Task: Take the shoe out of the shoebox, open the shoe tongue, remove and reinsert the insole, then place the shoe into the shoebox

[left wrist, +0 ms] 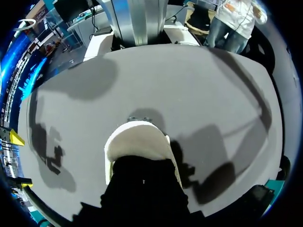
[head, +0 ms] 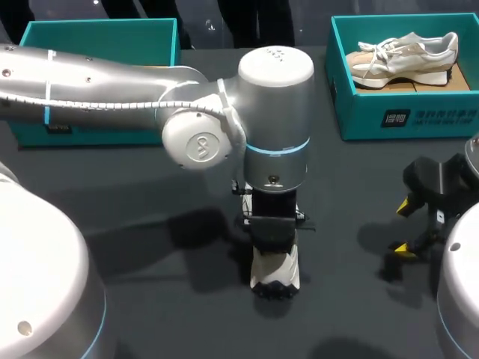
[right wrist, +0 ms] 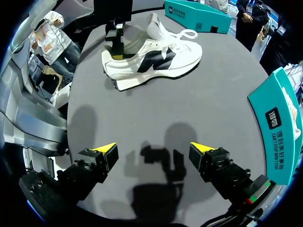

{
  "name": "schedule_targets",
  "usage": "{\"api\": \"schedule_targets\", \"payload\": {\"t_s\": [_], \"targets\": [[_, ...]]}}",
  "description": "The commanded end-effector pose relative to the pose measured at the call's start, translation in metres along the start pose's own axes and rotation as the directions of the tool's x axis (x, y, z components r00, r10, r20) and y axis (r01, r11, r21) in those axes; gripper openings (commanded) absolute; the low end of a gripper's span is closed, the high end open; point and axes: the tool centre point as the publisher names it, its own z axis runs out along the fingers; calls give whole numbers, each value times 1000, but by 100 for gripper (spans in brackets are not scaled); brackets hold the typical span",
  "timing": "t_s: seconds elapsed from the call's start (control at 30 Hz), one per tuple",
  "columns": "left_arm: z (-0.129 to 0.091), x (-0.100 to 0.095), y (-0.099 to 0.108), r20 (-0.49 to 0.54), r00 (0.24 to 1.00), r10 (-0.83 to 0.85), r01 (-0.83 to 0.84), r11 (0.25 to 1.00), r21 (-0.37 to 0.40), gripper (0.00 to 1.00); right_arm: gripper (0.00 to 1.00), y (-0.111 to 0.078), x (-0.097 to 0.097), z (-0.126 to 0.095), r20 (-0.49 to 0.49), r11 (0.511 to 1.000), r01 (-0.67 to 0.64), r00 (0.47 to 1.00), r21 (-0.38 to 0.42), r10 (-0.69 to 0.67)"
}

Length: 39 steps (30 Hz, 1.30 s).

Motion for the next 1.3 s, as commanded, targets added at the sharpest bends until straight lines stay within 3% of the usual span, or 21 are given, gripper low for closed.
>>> {"api": "schedule_targets", "payload": {"t_s": [0.03,0.17,0.4,0.5,0.77,1.0,1.3], "targets": [[30,-12,14,-27,999,-19,19,1000,5,0,100,-1,2,-1,3,1000,0,1000,1,0],[31,-11,21,-39,999,-32,31,999,-14,0,100,-1,2,-1,3,1000,0,1000,1,0],[-9,-6,15,24,1000,-12,13,998,-65,0,100,-1,2,-1,3,1000,0,1000,1,0],[-16,-6,7,34,999,5,-3,998,-64,0,100,-1,2,-1,3,1000,0,1000,1,0],[15,-13,2,-9,1000,20,-21,1000,-20,0,100,-1,2,-1,3,1000,0,1000,1,0],[40,-9,23,-60,996,-60,56,997,-61,0,100,-1,2,-1,3,1000,0,1000,1,0],[15,-7,36,-11,995,-99,97,987,-127,0,100,-1,2,-1,3,1000,0,1000,1,0]]}}
